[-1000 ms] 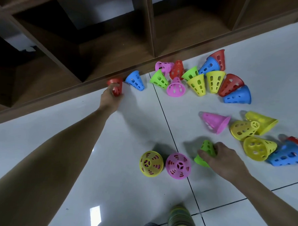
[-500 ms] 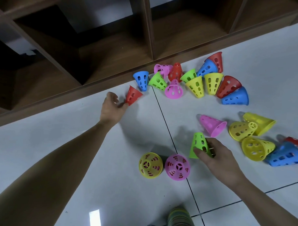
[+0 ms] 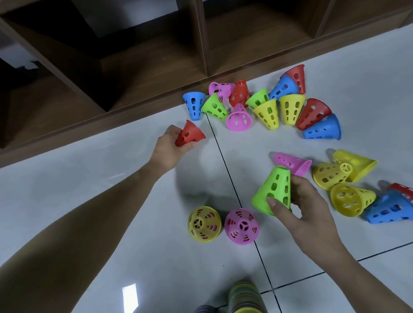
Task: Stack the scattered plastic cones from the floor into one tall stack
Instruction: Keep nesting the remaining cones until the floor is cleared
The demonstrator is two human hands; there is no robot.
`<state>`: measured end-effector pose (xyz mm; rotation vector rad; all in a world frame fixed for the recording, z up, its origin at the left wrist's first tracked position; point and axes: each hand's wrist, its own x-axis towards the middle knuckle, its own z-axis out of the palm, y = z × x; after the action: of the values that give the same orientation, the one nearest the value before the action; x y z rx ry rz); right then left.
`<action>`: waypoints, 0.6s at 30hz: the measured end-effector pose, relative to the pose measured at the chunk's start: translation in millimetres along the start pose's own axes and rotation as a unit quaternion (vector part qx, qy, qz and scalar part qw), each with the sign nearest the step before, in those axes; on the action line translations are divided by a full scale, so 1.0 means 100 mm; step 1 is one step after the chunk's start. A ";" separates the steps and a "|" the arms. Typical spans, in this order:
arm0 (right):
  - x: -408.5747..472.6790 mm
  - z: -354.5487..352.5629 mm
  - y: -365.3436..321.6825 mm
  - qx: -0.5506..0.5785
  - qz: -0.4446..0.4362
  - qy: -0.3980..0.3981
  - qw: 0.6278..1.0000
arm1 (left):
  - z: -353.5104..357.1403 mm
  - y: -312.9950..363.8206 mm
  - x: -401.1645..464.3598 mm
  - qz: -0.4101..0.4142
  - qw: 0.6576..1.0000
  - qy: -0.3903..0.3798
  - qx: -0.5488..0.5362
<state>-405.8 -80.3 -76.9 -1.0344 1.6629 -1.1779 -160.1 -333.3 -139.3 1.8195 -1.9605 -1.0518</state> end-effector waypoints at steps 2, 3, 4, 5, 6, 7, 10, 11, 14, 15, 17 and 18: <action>-0.06 0.04 -0.13 0.007 -0.038 -0.013 0.999 | -0.11 0.09 -0.23 0.016 1.000 -0.008 -0.008; -0.09 0.07 -0.18 0.005 -0.053 -0.025 0.998 | -0.16 0.13 -0.37 0.026 0.999 -0.008 -0.027; -0.13 0.10 -0.21 -0.004 -0.066 -0.039 0.997 | -0.21 0.15 -0.52 0.035 0.998 -0.006 -0.054; -0.16 0.13 -0.23 -0.018 -0.075 -0.052 0.996 | -0.27 0.15 -0.67 0.044 0.995 -0.004 -0.085; -0.19 0.16 -0.23 -0.037 -0.081 -0.066 0.994 | -0.32 0.15 -0.84 0.049 0.992 -0.005 -0.112; -0.22 0.19 -0.21 -0.058 -0.085 -0.082 0.991 | -0.38 0.15 -1.01 0.049 0.990 -0.008 -0.134; -0.26 0.25 -0.10 -0.133 -0.092 -0.136 0.977 | -0.54 0.19 -1.51 0.041 0.985 -0.020 -0.169; -0.26 0.26 -0.04 -0.161 -0.093 -0.152 0.971 | -0.59 0.23 -1.67 0.041 0.984 -0.020 -0.174; -0.25 0.29 0.18 -0.224 -0.108 -0.186 0.950 | -0.65 0.28 -2.06 0.063 0.983 -0.026 -0.169; -0.24 0.30 0.24 -0.230 -0.112 -0.192 0.947 | -0.63 0.30 -2.15 0.078 0.985 -0.034 -0.153; -0.23 0.29 0.32 -0.226 -0.114 -0.204 0.946 | -0.56 0.29 -2.27 0.113 0.988 -0.042 -0.093; -0.22 0.27 0.33 -0.228 -0.113 -0.211 0.944 | -0.50 0.28 -2.29 0.133 0.989 -0.044 -0.057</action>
<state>-378.3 -59.7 -111.3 -1.6738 1.5221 -0.6408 -108.8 -134.7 -23.2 1.4274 -2.0764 -1.1450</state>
